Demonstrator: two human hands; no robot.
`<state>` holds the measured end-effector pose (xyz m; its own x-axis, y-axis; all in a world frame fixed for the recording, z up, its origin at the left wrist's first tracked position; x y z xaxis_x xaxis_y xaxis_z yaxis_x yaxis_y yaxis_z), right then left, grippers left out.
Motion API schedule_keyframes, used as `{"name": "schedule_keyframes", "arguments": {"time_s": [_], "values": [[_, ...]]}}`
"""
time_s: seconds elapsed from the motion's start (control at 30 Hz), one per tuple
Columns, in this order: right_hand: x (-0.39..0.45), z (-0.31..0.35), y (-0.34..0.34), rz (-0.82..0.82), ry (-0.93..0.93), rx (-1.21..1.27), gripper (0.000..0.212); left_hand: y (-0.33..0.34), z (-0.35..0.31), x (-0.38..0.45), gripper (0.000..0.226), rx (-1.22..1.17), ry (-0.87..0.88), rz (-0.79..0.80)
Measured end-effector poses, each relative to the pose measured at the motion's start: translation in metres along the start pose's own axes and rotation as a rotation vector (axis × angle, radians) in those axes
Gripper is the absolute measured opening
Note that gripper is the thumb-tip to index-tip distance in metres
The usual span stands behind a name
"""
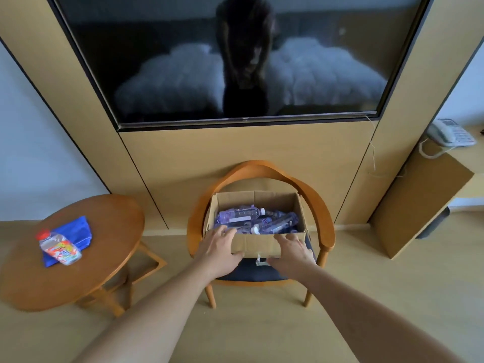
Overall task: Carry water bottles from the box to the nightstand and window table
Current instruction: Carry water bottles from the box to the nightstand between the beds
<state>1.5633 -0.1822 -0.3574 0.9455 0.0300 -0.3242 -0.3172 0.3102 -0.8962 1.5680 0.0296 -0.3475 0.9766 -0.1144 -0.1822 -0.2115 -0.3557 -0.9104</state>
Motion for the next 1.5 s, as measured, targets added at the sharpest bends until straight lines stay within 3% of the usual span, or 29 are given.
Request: {"name": "schedule_keyframes", "arguments": {"time_s": [0.63, 0.87, 1.0, 1.23, 1.5], "values": [[0.23, -0.014, 0.02, 0.225, 0.171, -0.034, 0.071, 0.041, 0.043, 0.27, 0.07, 0.027, 0.091, 0.261], [0.282, -0.017, 0.045, 0.356, 0.188, -0.103, 0.076, 0.069, 0.069, 0.321, 0.073, 0.044, 0.057, 0.397], [0.311, -0.024, 0.055, 0.422, 0.115, -0.212, 0.073, 0.088, 0.072, 0.339, 0.074, 0.048, 0.017, 0.434], [0.351, -0.043, 0.089, 0.509, -0.184, -0.505, 0.083, 0.118, 0.064, 0.359, 0.074, 0.093, -0.06, 0.514], [0.369, -0.057, 0.103, 0.473, -0.342, -0.497, 0.076, 0.149, 0.062, 0.376, 0.083, 0.242, -0.116, 0.523]]}}
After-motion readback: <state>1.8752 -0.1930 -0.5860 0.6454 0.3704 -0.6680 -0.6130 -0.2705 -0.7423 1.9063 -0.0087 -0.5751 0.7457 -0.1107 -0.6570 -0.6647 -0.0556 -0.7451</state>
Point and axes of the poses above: each hand's wrist, its own x-axis towards the middle knuckle, its own y-axis out of the palm, z = x × y, the point moved 4 cm from there along x, towards the middle knuckle, and after that the axes turned 3 degrees about -x, right-handed, at the moved point
